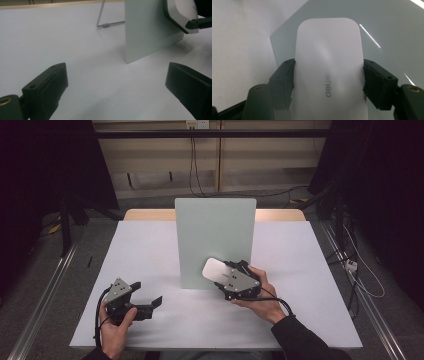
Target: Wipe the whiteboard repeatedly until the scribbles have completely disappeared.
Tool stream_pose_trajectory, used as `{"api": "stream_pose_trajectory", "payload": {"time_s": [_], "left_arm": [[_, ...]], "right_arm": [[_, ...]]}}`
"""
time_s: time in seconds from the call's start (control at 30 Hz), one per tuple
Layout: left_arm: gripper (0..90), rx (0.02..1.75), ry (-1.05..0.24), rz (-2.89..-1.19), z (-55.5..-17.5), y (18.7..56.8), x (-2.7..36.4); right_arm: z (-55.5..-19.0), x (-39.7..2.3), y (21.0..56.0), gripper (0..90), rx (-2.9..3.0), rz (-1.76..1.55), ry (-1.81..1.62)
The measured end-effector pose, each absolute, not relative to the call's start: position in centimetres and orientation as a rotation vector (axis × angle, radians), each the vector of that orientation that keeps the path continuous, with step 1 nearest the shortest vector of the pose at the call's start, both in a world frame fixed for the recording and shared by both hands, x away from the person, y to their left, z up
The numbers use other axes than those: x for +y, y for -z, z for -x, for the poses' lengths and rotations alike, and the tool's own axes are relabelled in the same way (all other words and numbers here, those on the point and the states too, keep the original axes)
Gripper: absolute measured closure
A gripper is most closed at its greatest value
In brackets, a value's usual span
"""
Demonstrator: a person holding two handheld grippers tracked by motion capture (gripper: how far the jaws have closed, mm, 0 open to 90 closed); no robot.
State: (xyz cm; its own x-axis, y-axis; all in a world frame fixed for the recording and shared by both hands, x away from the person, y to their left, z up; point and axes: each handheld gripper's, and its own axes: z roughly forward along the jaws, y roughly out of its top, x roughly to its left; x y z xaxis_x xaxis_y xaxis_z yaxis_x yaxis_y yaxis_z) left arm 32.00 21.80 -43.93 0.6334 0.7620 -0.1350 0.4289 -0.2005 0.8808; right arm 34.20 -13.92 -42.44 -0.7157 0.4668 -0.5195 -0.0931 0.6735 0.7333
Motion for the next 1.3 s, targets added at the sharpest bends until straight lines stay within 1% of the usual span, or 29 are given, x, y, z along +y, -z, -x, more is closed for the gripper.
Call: {"api": "stream_pose_trajectory", "payload": {"time_s": [0.33, 0.57, 0.7, 0.9, 1.0, 1.1, 1.3], "left_arm": [[4.2, 0.955, -0.404, -1.832, -32.0, 44.0, 21.9], [4.2, 0.958, -0.401, -1.823, -32.0, 44.0, 21.9], [4.2, 0.958, -0.405, -1.823, -32.0, 44.0, 21.9], [4.2, 0.954, -0.402, -1.829, -32.0, 44.0, 21.9], [4.2, 0.953, -0.402, -1.835, -32.1, 44.0, 21.9], [4.2, 0.952, -0.403, -1.836, -32.1, 44.0, 21.9], [4.2, 0.956, -0.402, -1.831, -32.1, 44.0, 21.9]], "right_arm": [[-34.3, -10.8, 44.6, 31.2, 2.241, -0.174, -1.028], [-34.3, -9.9, 45.5, 31.3, 2.271, -0.124, -1.025], [-34.6, -10.9, 44.4, 31.2, 2.229, -0.155, -1.041], [-35.3, -14.5, 40.9, 31.3, 2.095, -0.292, -1.119], [-35.6, -15.8, 40.0, 31.3, 2.062, -0.333, -1.147], [-35.4, -15.8, 40.4, 31.3, 2.077, -0.317, -1.125], [-34.8, -15.0, 42.4, 31.2, 2.148, -0.27, -1.091]]}}
